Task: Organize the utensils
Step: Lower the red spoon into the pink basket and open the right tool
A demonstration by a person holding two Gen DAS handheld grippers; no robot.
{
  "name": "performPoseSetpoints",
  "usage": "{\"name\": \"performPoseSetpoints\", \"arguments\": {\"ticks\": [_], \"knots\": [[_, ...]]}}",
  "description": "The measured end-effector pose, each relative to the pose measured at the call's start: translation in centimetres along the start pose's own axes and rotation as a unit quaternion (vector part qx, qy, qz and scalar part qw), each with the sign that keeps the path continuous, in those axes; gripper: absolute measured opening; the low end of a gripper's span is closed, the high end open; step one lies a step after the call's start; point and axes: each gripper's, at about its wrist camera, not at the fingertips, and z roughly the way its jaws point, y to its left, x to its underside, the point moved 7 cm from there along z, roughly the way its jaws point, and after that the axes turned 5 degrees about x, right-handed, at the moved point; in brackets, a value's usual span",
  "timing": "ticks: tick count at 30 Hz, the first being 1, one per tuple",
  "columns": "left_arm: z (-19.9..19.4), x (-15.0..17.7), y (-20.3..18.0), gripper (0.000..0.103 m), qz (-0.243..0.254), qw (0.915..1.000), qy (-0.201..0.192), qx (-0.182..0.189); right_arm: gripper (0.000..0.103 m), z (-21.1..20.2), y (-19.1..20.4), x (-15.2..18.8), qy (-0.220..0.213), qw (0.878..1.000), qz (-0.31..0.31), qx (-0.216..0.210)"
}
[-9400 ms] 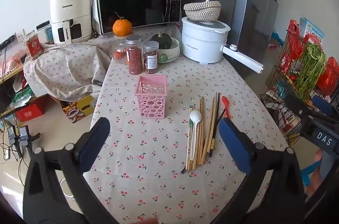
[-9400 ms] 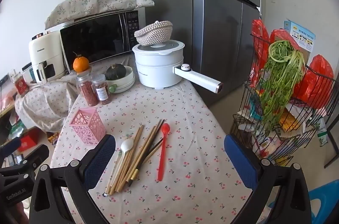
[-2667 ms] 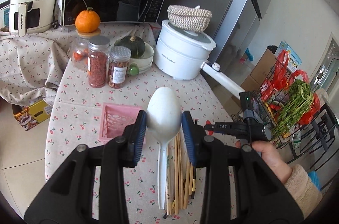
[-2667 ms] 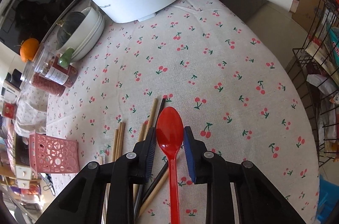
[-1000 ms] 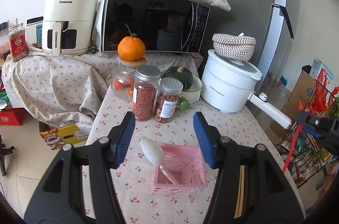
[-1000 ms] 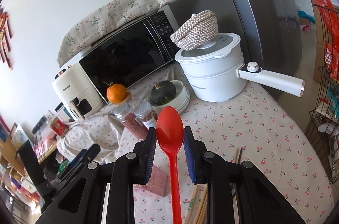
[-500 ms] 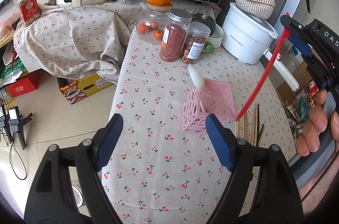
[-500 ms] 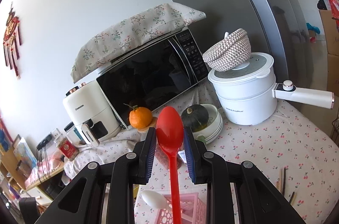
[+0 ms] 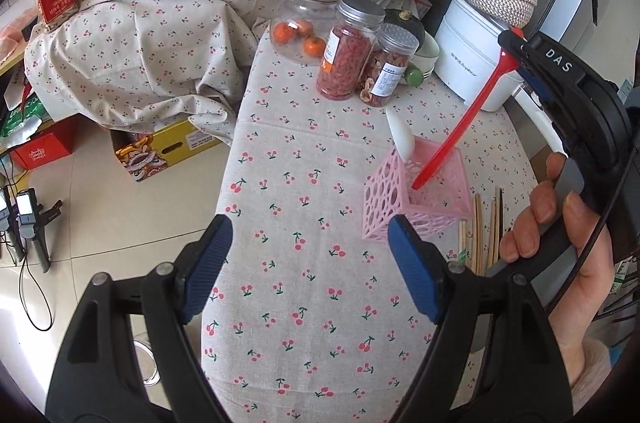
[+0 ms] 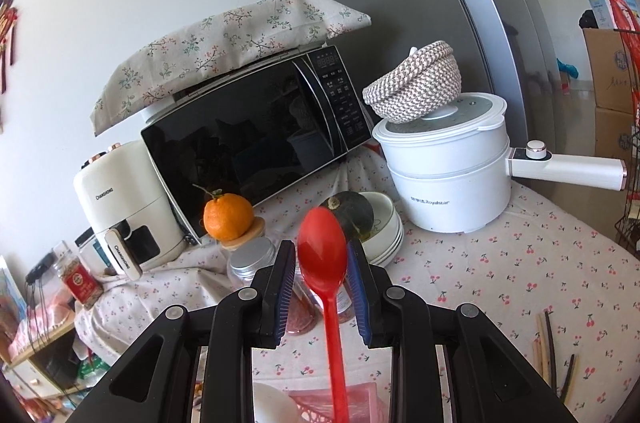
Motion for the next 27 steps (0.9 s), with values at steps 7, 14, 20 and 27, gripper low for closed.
{"name": "performPoseSetpoints", "arguments": {"ticks": [7,14,20,27], "knots": [[0.2,0.4,-1.3,0.08,0.013,0.9998,0.005,0.013,0.042,-2.1,-0.3,0.3,0.045,0.998,-0.029,-0.033],[0.6,1.4,-3.1,0.082,0.011,0.9984,0.023,0.05,0.062,-4.9,-4.2,-0.4,0.118,0.992,-0.038,-0.019],[0.9,2.5,-5.1,0.089,0.016,0.9964,0.039,0.074,0.072,-6.3,-8.9,0.7,0.19,0.979,-0.065,0.028],[2.0,4.1,-6.6,0.091,0.024,0.9942,0.069,0.079,0.076,-6.8,-14.5,3.6,0.25,0.964,-0.058,0.07]]}}
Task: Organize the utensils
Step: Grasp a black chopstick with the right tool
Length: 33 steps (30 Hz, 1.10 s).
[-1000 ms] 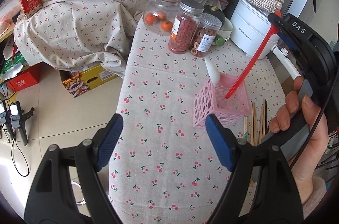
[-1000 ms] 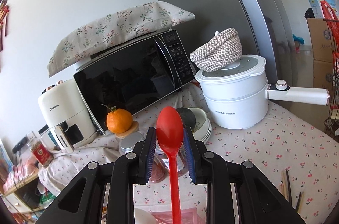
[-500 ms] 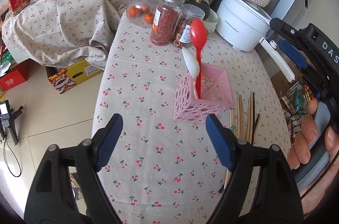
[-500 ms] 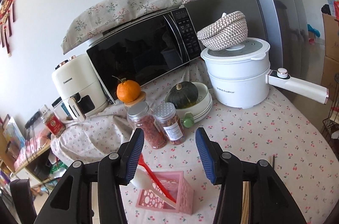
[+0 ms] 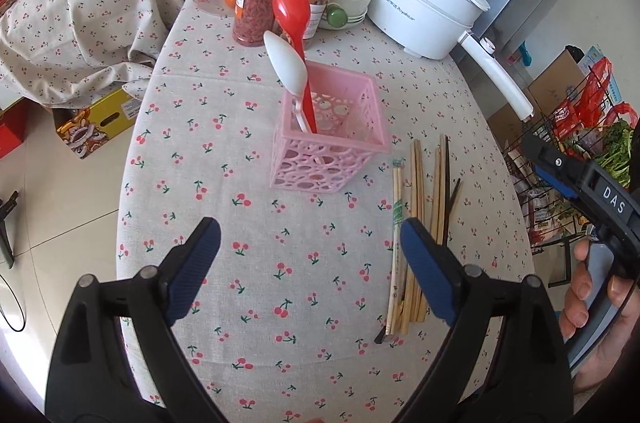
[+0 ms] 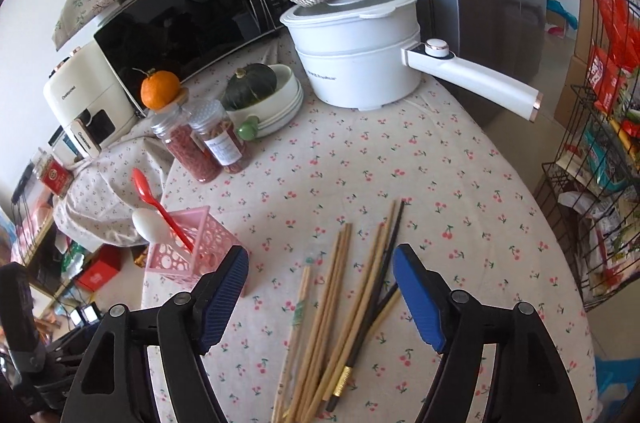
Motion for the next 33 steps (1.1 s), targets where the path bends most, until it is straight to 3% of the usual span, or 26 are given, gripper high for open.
{"name": "performPoseSetpoints", "arguments": {"ticks": [10,15,25,33], "knots": [[2.4,1.7,-2.2,0.091,0.029,0.9988,0.04,-0.004,0.076,6.2,-5.8,3.0,0.118,0.991,0.042,0.045],[3.5,2.2,-2.8,0.091,0.034,0.9977,0.058,-0.001,0.075,8.8,-8.1,3.2,0.146,0.985,0.065,0.068],[4.8,2.6,-4.3,0.091,0.031,0.9964,0.077,0.017,0.019,12.8,-6.2,2.0,0.162,0.984,0.078,0.004],[5.3,2.8,-5.0,0.089,0.039,0.9955,0.083,0.024,0.013,14.5,-5.0,2.0,0.168,0.984,0.038,0.039]]}}
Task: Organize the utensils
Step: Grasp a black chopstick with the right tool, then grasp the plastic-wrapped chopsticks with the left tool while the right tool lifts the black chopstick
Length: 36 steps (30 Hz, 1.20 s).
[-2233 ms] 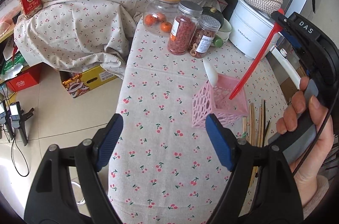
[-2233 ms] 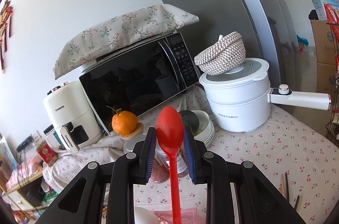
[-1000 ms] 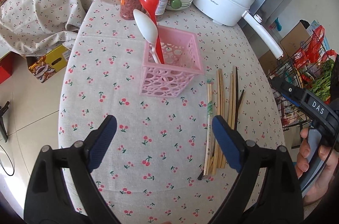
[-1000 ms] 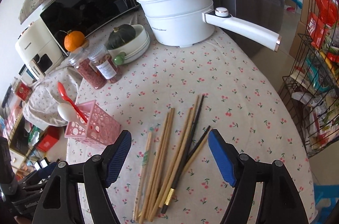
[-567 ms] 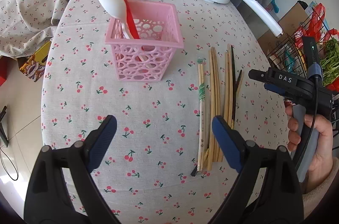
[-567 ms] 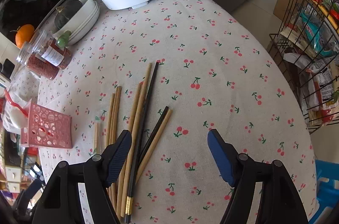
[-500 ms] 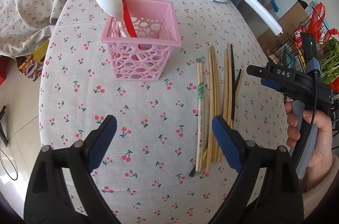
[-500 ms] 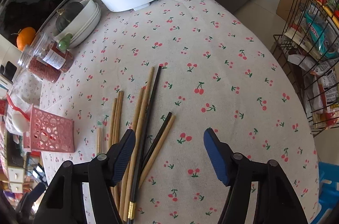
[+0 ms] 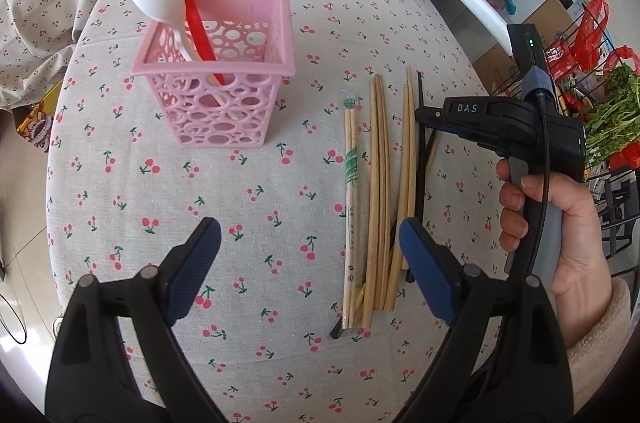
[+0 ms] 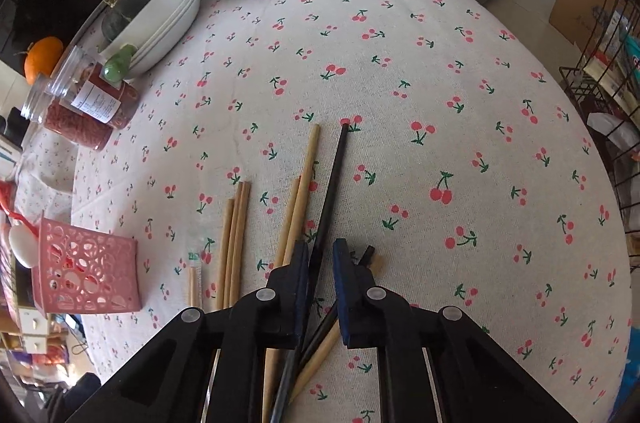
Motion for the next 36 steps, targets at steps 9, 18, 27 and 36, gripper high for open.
{"name": "performPoseSetpoints", "arguments": {"ticks": [9,18,27,36], "knots": [[0.9,0.4,-1.2,0.053,0.015,0.9996,0.016,0.017,0.007,-0.2,0.8,1.1,0.015,0.996,-0.067,0.047],[3.7,-1.0,-4.0,0.028,0.047,0.9987,0.017,0.007,0.006,-4.7,-2.9,2.1,0.008,0.998,-0.032,-0.053],[7.8,-3.3,-2.8,0.014,0.069,0.9953,0.006,-0.067,0.006,-8.8,-5.6,4.9,-0.013,0.996,-0.047,-0.071],[9.2,-3.8,-3.7,0.014,0.074,0.9959,0.03,-0.042,0.006,-9.5,-5.3,5.4,-0.017,0.995,-0.052,-0.08]]}}
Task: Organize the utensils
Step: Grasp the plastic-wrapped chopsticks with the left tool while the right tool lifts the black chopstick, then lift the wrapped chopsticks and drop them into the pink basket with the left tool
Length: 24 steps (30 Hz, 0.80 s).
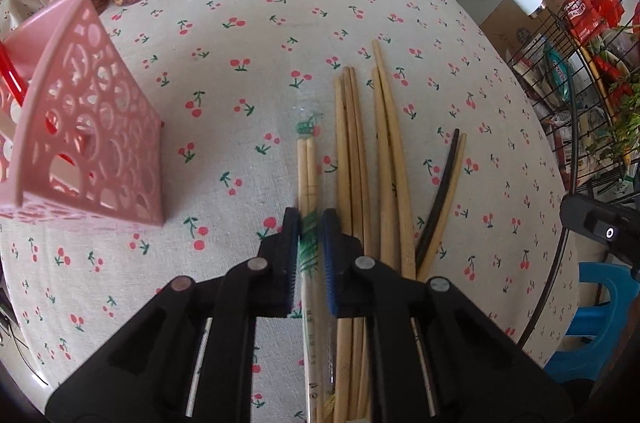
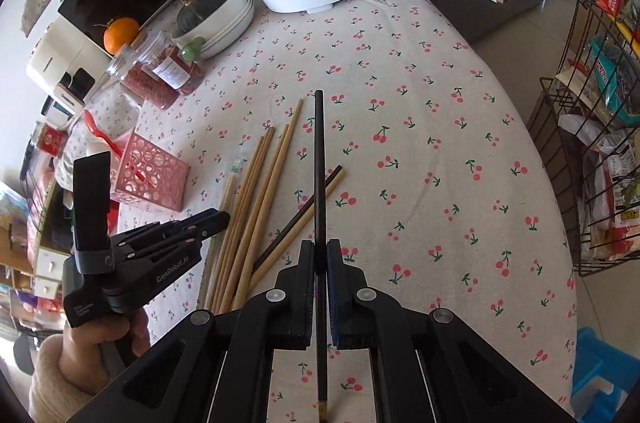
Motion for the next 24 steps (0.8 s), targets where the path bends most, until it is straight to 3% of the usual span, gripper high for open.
{"name": "performPoseSetpoints", "arguments": {"ticks": [6,8,16,20,24], "knots": [[-0.1,0.5,-0.4,0.011,0.013,0.9993,0.013,-0.031,0.006,0.0,1.2,0.3,-0.001,1.0,-0.005,0.0],[-0.5,0.5,-0.8,0.011,0.009,0.9997,0.007,-0.021,0.006,-0.5,1.7,0.4,-0.007,1.0,-0.01,-0.003],[-9.1,0.0,-1.5,0.011,0.029,0.9947,-0.098,0.006,0.006,-5.2,5.4,0.3,-0.072,0.996,-0.041,-0.033],[-14.1,-0.7,-1.0,0.011,0.024,0.9829,-0.181,0.025,0.006,-8.0,7.2,0.0,-0.118,0.991,-0.048,-0.047],[-19.3,-1.7,0.4,0.011,0.015,0.9559,-0.292,0.025,0.006,-10.4,8.6,-0.8,-0.168,0.983,-0.048,-0.064]]}}
